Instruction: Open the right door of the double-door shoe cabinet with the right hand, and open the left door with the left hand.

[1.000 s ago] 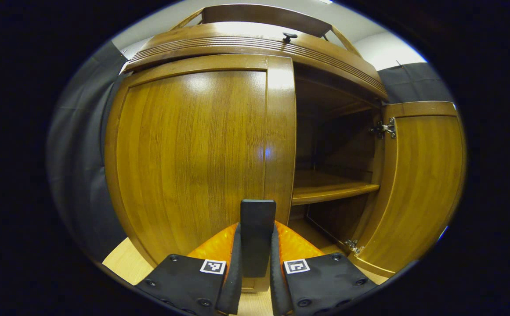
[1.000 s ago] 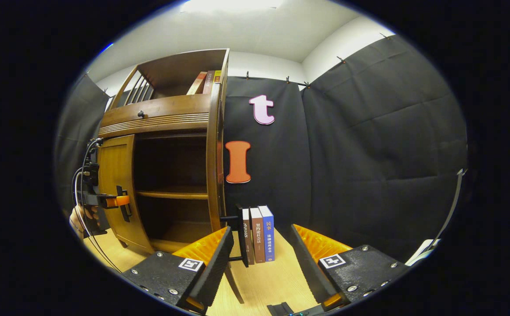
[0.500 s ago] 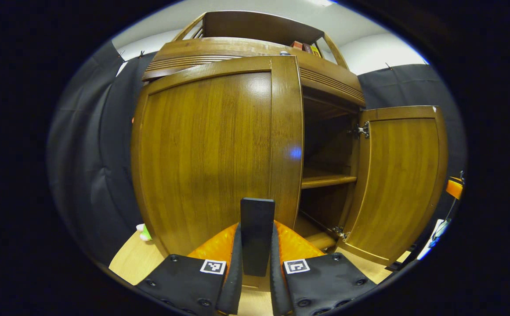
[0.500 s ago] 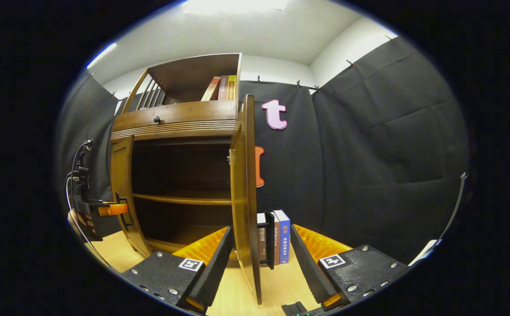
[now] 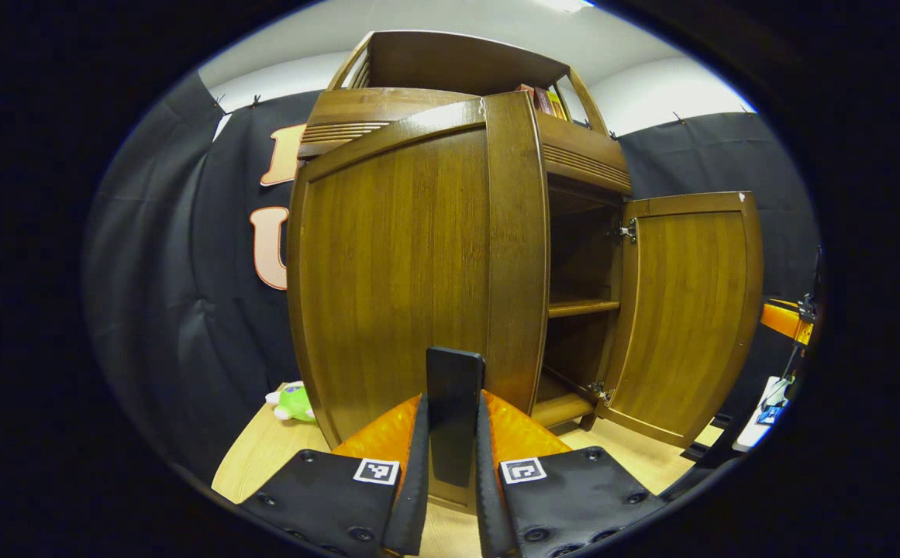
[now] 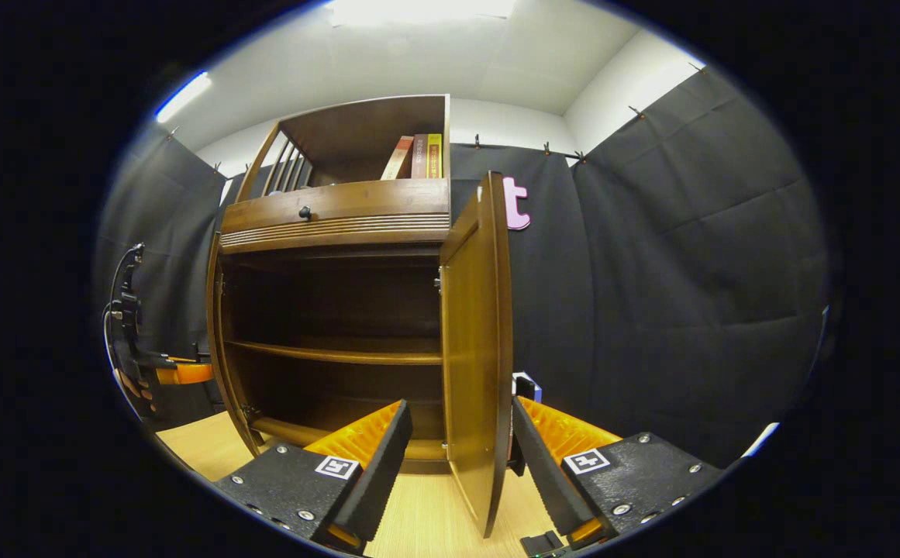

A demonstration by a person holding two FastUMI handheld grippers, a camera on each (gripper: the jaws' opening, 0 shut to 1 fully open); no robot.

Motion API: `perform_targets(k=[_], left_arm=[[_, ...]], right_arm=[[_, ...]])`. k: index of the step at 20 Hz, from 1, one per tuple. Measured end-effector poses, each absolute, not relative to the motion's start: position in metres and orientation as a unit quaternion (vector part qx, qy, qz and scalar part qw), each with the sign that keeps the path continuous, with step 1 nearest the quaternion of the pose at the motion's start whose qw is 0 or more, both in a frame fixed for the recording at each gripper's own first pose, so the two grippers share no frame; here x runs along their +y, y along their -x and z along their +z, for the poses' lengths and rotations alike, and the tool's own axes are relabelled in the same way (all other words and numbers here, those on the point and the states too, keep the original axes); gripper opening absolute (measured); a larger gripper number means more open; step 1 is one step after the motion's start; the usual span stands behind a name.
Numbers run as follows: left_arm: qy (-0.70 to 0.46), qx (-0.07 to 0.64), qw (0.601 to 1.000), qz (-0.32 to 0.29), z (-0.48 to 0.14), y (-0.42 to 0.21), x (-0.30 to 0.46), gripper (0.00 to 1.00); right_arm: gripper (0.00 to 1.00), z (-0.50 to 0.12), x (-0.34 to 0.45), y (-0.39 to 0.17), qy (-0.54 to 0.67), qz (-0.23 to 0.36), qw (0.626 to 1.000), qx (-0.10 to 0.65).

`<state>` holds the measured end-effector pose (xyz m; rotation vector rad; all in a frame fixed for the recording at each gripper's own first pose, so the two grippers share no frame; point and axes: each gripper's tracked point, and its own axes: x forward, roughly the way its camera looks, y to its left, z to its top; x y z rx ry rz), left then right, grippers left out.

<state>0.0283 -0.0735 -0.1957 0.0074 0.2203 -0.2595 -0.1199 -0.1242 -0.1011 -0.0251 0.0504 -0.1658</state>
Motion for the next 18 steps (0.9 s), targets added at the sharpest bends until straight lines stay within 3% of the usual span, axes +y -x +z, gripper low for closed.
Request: perform_targets(k=[6,7,9,10,14,18], left_arm=[[0.0,0.106,0.988,-0.114,-0.188,-0.005,-0.042,0.34],[-0.003,0.105,0.988,-0.11,-0.185,-0.002,-0.037,0.27],[-0.008,0.104,0.989,-0.101,-0.185,0.004,-0.025,0.27],[-0.014,0.102,0.99,-0.095,-0.185,0.007,-0.019,0.26],[-0.026,0.103,0.992,-0.065,-0.181,0.019,0.009,0.26],[-0.031,0.103,0.994,-0.037,-0.18,0.027,0.038,0.17]], right_arm=[[0.81,-0.103,-0.099,0.112,0.015,-0.053,0.998,0.026],[0.81,-0.103,-0.095,0.11,0.015,-0.048,0.998,0.026],[0.81,-0.105,-0.088,0.107,0.014,-0.038,0.999,0.027],[0.92,-0.106,-0.085,0.105,0.013,-0.035,0.999,0.028],[0.92,-0.109,-0.077,0.099,0.016,-0.029,0.999,0.028],[0.92,-0.11,-0.067,0.092,0.011,-0.017,0.999,0.029]])
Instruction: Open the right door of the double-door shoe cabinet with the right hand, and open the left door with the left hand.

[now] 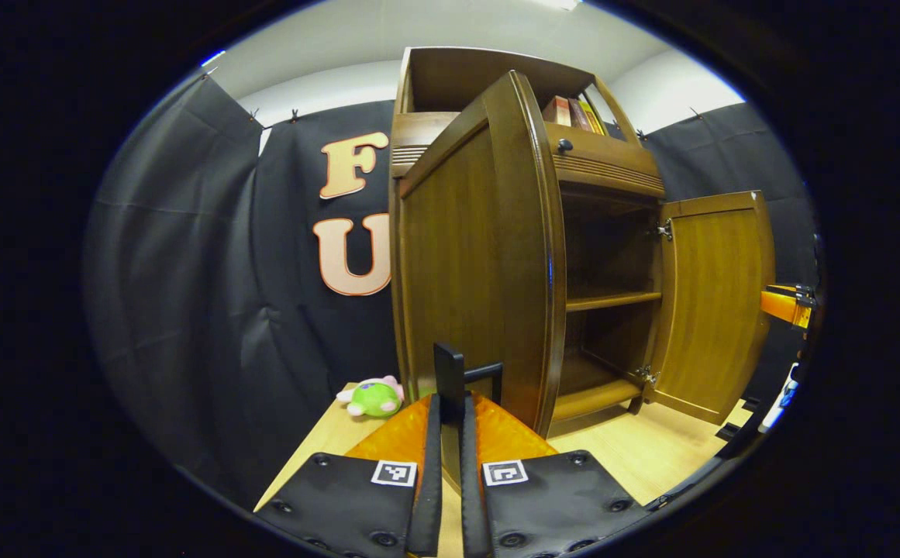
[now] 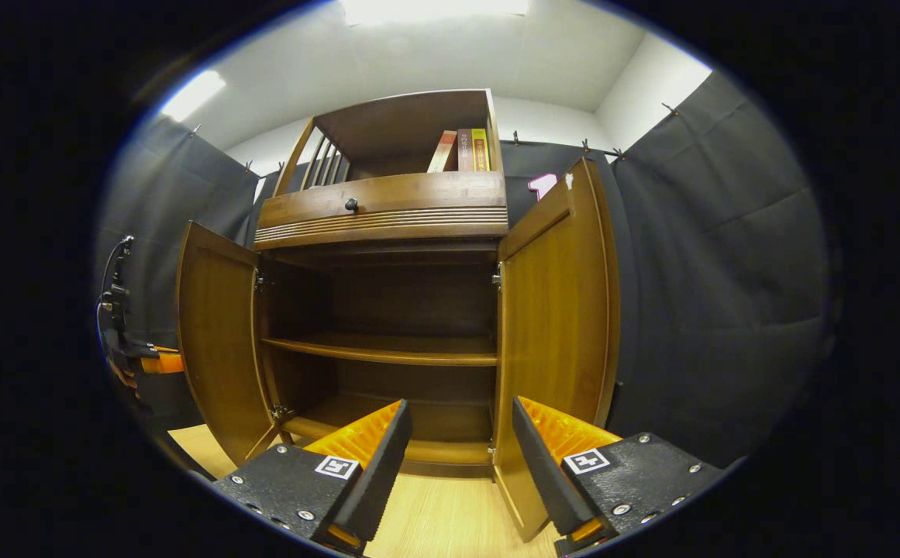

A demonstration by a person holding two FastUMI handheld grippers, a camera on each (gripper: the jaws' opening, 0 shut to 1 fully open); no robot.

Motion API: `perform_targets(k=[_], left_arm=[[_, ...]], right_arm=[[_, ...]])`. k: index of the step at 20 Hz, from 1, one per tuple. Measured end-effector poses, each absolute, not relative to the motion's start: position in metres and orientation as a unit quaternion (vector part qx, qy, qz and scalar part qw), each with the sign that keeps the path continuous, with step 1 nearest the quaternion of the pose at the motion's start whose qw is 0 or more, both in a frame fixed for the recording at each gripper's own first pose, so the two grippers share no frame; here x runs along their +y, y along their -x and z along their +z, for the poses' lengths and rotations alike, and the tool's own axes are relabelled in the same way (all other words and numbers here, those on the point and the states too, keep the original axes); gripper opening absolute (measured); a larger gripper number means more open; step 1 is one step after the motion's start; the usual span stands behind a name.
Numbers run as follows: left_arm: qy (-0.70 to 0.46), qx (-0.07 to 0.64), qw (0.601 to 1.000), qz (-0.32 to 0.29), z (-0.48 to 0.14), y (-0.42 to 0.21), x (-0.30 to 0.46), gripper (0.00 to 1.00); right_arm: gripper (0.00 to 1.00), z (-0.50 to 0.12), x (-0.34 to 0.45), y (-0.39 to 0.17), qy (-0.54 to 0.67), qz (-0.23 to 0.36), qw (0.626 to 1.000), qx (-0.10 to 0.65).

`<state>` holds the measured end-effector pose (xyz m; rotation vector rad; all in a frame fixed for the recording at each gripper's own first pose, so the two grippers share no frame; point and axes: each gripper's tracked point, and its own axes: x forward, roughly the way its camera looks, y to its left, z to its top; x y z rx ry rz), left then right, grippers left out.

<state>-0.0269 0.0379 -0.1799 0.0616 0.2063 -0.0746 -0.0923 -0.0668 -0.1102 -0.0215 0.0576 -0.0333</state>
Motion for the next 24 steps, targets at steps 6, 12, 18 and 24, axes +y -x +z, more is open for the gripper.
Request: perform_targets(k=[6,12,18,24], left_arm=[[-0.03,0.104,0.994,-0.013,-0.176,0.034,0.067,0.17],[-0.026,0.103,0.994,0.004,-0.175,0.038,0.089,0.17],[-0.031,0.104,0.994,0.028,-0.171,0.051,0.116,0.14],[-0.034,0.078,0.993,0.077,-0.141,0.068,0.145,0.1]], right_arm=[[0.92,-0.115,-0.05,0.085,0.013,-0.001,0.999,0.034],[0.92,-0.117,-0.04,0.082,0.014,0.006,0.999,0.037],[0.92,-0.116,-0.031,0.081,0.012,0.012,0.999,0.036],[0.92,-0.12,-0.036,0.079,0.011,0.007,0.999,0.037]])
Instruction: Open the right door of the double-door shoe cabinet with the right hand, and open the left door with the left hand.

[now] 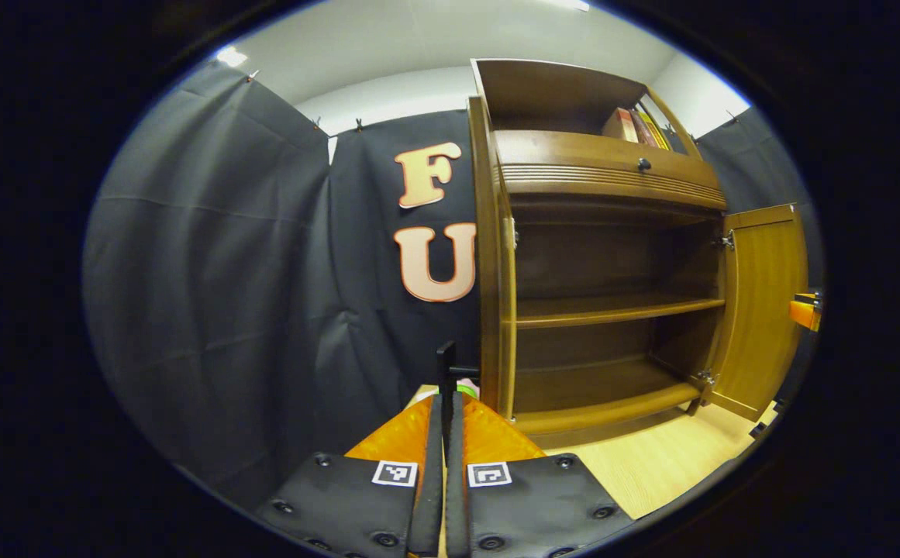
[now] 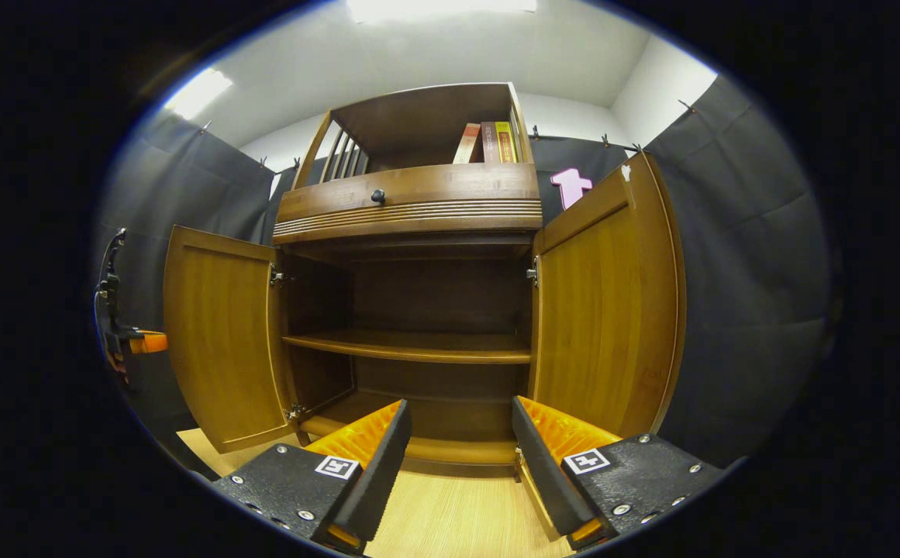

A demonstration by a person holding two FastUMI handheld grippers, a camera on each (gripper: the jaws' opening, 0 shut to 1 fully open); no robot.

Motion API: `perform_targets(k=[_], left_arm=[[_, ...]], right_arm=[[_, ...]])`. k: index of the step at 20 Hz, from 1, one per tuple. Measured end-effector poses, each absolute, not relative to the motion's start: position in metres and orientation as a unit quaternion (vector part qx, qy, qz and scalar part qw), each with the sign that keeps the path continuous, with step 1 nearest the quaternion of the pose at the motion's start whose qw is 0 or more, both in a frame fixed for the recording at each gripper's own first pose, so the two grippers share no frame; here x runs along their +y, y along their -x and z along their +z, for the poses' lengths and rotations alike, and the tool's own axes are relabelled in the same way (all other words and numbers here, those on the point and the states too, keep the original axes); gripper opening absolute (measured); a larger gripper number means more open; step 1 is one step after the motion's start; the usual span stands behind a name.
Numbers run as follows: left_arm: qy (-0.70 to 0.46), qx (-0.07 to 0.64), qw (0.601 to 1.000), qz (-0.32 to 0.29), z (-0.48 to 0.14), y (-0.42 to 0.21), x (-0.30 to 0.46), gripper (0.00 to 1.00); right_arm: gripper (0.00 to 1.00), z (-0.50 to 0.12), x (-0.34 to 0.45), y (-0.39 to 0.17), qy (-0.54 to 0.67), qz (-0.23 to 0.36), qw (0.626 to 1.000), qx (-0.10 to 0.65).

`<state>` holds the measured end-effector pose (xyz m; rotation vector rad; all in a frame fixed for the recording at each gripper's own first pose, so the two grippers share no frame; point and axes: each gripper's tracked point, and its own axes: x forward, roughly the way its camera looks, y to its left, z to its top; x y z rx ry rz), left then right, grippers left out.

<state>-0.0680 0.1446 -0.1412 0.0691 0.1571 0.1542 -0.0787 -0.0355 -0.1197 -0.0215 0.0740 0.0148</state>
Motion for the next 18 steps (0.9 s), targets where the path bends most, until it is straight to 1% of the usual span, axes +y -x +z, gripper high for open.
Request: perform_targets(k=[1,2,3,6,7,9,10,12,13,14,18], left_arm=[[-0.025,0.077,0.994,0.075,-0.136,0.071,0.143,0.1],[-0.019,0.075,0.994,0.072,-0.137,0.075,0.135,0.03],[-0.018,0.07,0.995,0.068,-0.131,0.079,0.127,0.1],[-0.038,0.053,0.997,0.052,-0.113,0.084,0.104,0.1],[-0.05,0.05,0.996,0.054,-0.106,0.086,0.098,0.02],[-0.056,0.038,0.997,0.037,-0.091,0.088,0.077,0.16],[-0.057,0.036,0.997,0.029,-0.087,0.088,0.068,0.16],[-0.066,0.03,0.997,0.023,-0.077,0.084,0.053,0.19],[-0.07,0.027,0.997,0.022,-0.073,0.082,0.048,0.25],[-0.068,0.023,0.997,0.018,-0.069,0.078,0.041,0.3],[-0.043,0.022,0.999,-0.001,-0.064,0.065,0.016,0.52]], right_arm=[[0.92,-0.12,-0.038,0.078,0.01,0.005,0.999,0.038],[0.92,-0.12,-0.041,0.077,0.01,0.001,0.999,0.038],[0.92,-0.119,-0.043,0.077,0.009,-0.002,0.999,0.038],[0.92,-0.115,-0.053,0.075,0.008,-0.012,0.999,0.036],[0.92,-0.114,-0.056,0.075,0.008,-0.016,0.999,0.037],[0.92,-0.109,-0.064,0.075,0.005,-0.025,0.999,0.037],[0.92,-0.106,-0.068,0.074,0.001,-0.03,0.999,0.035],[0.92,-0.106,-0.076,0.075,-0.007,-0.038,0.999,0.037],[0.92,-0.104,-0.08,0.077,-0.007,-0.044,0.998,0.035],[0.81,-0.103,-0.084,0.078,-0.006,-0.049,0.998,0.036],[0.81,-0.092,-0.099,0.087,-0.009,-0.063,0.998,0.028]])
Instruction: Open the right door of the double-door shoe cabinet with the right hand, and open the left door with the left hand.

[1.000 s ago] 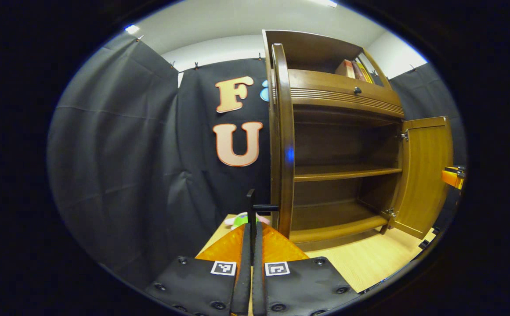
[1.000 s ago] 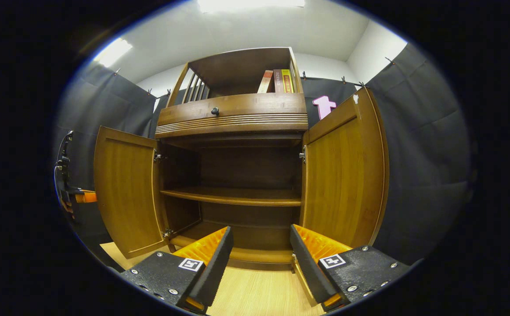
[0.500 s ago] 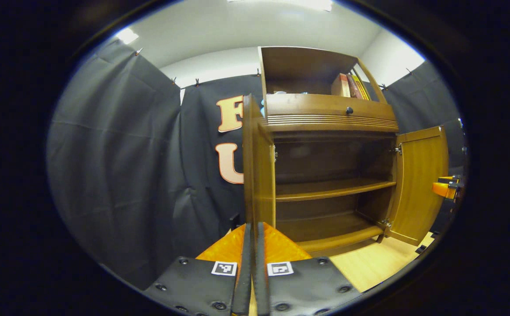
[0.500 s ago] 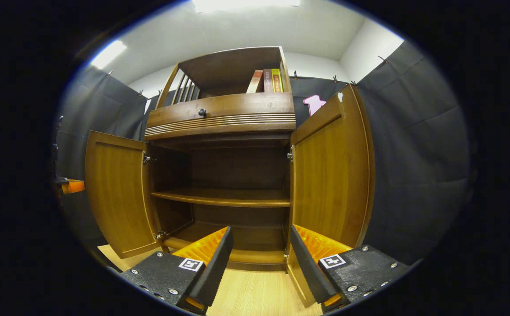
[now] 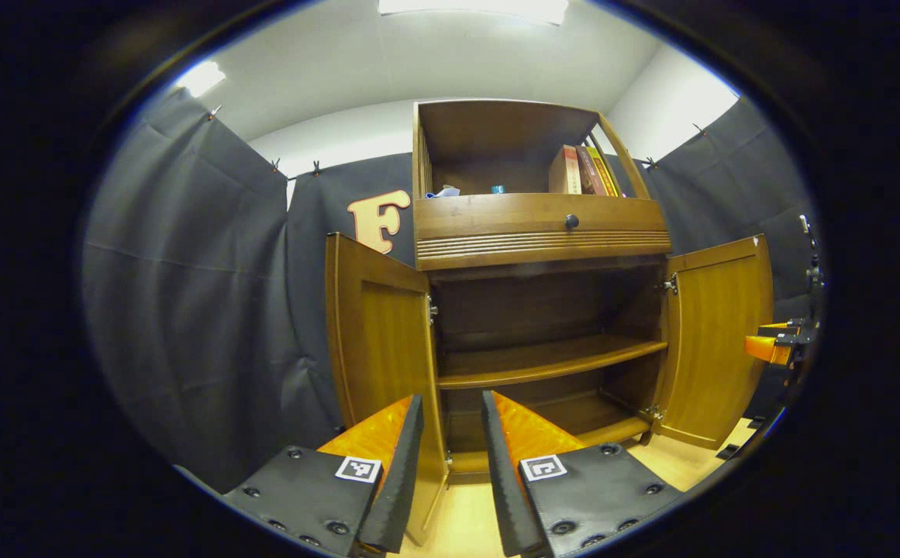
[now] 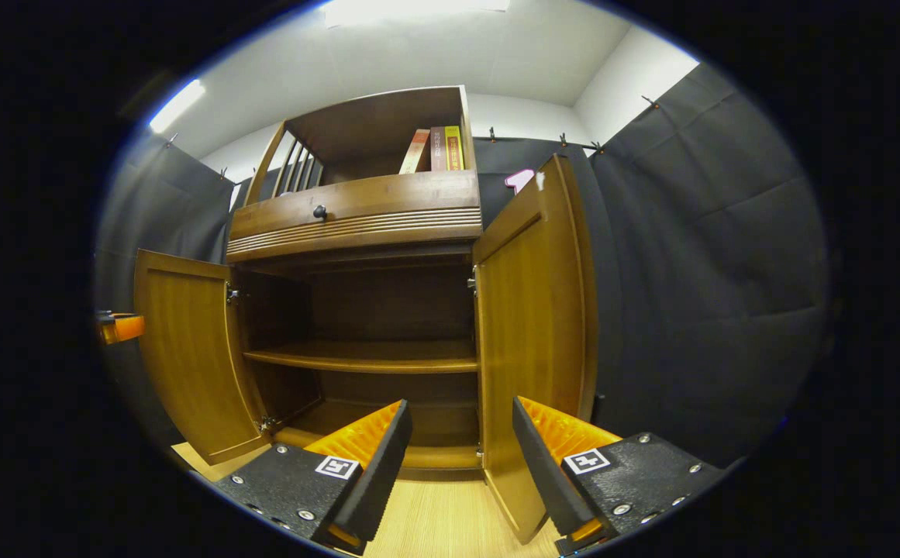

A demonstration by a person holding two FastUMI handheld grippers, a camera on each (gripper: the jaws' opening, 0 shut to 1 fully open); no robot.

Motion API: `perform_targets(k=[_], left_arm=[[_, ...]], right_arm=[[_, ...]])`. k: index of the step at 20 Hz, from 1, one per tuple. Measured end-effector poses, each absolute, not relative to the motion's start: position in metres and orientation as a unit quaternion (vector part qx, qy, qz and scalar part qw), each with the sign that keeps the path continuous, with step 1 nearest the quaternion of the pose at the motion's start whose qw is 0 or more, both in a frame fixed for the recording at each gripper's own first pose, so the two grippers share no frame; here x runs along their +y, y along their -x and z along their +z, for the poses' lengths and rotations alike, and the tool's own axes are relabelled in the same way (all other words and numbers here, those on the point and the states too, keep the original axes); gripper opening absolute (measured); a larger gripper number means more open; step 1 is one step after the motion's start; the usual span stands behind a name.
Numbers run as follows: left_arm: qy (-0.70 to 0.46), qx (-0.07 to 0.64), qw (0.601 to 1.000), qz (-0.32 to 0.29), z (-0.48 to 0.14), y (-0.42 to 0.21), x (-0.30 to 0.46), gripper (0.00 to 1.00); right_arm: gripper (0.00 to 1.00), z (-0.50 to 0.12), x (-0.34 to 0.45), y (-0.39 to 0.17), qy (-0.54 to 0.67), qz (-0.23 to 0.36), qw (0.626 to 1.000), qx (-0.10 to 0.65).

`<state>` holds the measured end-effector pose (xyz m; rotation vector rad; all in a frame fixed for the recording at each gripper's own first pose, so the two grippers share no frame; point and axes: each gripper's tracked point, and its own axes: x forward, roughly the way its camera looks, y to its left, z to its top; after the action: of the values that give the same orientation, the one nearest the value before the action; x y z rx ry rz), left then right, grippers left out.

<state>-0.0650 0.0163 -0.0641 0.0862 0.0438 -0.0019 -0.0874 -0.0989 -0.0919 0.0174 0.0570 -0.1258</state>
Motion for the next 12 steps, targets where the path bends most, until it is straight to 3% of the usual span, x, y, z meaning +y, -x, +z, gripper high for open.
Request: perform_targets(k=[2,5,12], left_arm=[[-0.026,0.032,0.999,-0.013,-0.069,0.058,0.004,0.55],[-0.013,0.043,0.999,-0.03,-0.076,0.047,-0.012,0.72],[0.001,0.05,0.998,-0.047,-0.08,0.033,-0.03,0.87]], right_arm=[[0.81,-0.086,-0.107,0.092,-0.005,-0.071,0.997,0.024],[0.81,-0.084,-0.113,0.094,0.0,-0.074,0.997,0.023],[0.81,-0.09,-0.102,0.088,-0.002,-0.055,0.998,0.032]])
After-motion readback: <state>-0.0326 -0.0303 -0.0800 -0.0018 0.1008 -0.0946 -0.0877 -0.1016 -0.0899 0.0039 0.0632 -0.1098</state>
